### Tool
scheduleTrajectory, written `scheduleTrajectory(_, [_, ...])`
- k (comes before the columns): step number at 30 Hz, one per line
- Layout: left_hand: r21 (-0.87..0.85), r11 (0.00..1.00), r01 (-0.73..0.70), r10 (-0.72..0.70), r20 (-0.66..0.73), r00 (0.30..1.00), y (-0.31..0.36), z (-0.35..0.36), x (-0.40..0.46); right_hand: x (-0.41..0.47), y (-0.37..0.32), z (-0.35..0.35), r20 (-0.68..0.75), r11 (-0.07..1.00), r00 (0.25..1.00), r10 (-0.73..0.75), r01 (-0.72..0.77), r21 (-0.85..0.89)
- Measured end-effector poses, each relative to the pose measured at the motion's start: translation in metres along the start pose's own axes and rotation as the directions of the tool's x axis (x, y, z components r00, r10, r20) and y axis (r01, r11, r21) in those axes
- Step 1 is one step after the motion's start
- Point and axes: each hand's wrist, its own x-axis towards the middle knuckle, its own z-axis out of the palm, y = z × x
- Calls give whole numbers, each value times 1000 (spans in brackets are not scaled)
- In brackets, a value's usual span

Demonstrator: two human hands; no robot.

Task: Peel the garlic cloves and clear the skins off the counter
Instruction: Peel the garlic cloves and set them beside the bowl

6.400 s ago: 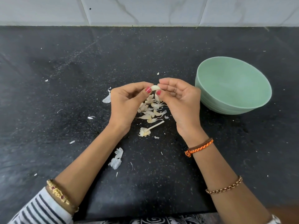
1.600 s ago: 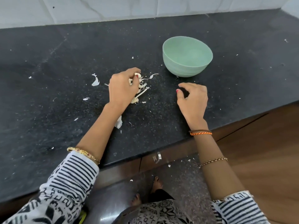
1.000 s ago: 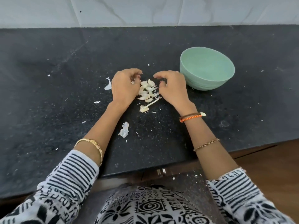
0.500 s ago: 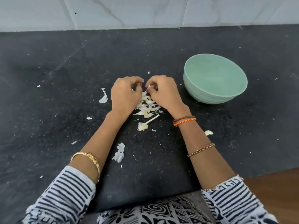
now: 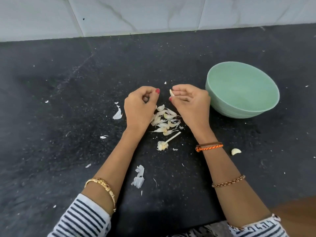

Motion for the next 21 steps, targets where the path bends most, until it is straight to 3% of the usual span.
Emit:
scheduleTrajectory(8, [-136, 983, 119, -99, 149, 984, 5, -4, -2, -5, 6, 2, 23, 996, 996, -85, 85, 4])
scheduleTrajectory(18, [-123, 986, 112, -88, 185, 979, 4, -7, 0, -6, 12, 4, 11, 952, 955, -296, 296, -73])
scheduleTrajectory(21, [-154, 979, 134, -106, 175, 979, 6, -5, -2, -3, 12, 2, 8, 950, 957, -292, 291, -114])
